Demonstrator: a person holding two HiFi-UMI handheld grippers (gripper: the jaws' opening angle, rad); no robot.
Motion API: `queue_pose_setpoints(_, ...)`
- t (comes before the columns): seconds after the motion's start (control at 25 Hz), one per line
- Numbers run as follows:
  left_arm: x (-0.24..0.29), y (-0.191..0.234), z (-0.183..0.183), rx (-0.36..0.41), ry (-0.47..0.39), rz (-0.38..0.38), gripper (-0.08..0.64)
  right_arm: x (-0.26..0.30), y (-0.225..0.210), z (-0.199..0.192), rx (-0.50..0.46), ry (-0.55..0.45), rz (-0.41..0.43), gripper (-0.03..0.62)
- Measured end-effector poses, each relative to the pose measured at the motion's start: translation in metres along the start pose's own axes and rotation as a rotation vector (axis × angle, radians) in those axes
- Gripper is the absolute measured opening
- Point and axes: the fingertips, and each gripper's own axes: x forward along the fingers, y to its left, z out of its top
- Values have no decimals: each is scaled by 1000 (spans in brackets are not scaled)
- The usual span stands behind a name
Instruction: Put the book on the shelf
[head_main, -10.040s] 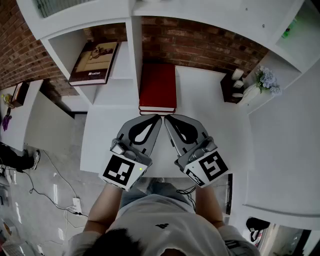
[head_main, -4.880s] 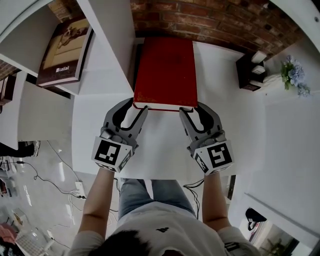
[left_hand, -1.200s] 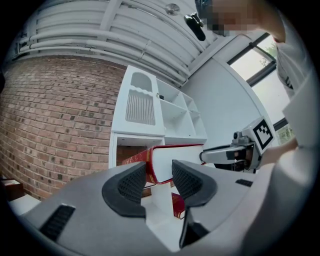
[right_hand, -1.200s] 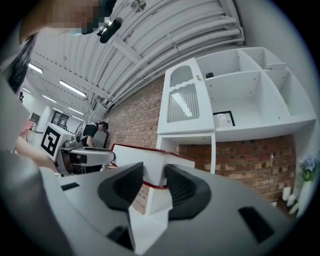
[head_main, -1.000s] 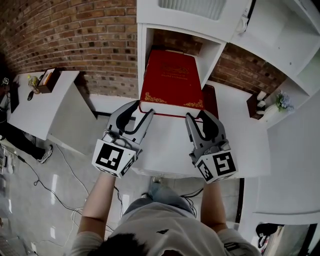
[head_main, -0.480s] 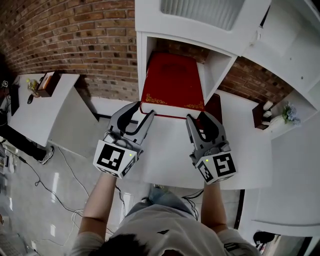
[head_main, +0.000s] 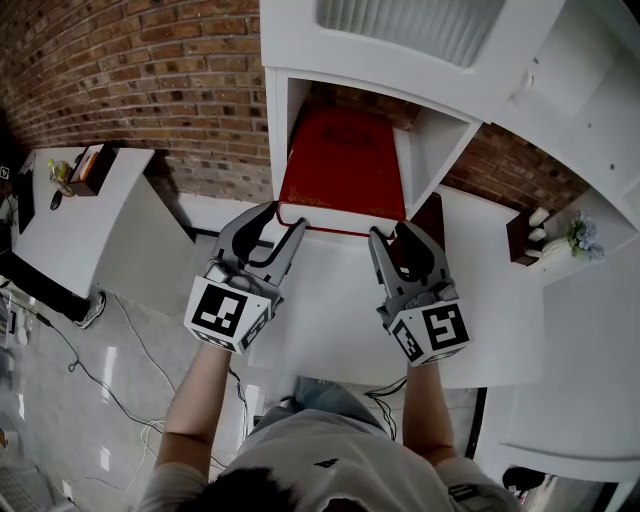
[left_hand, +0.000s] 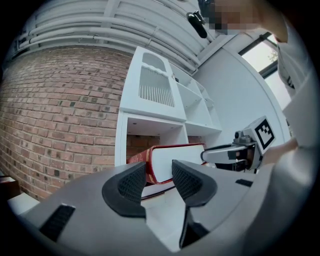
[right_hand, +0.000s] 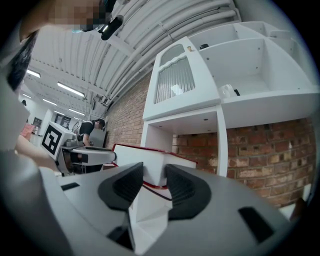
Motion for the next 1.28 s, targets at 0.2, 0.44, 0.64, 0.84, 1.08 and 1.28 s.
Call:
queue_pose_setpoints(0.2,11,9,-5,-15,10,3,170,11,-7,-2,-2,1,3,150)
queue_pose_setpoints(0.44,26,19,-11,-15,22,2,170,26,-17,-9,0,11,2,150)
queue_pose_setpoints(0.64,39,28,-17,-19,35,0,170,39,-24,-14,1,24,2,150)
queue_pose_setpoints(0.84,52,38,-24,-31,48,-2,170,51,-33,-21,7,39,-6,150)
queue_pose_setpoints(1.08,65,47,-32,-26,66,-6,169,65,-40,-30,13,59,-16,149)
queue_pose_setpoints(1.28,72,53,-41,-26,81,-7,169,72,-43,-38,6,81,-18,147)
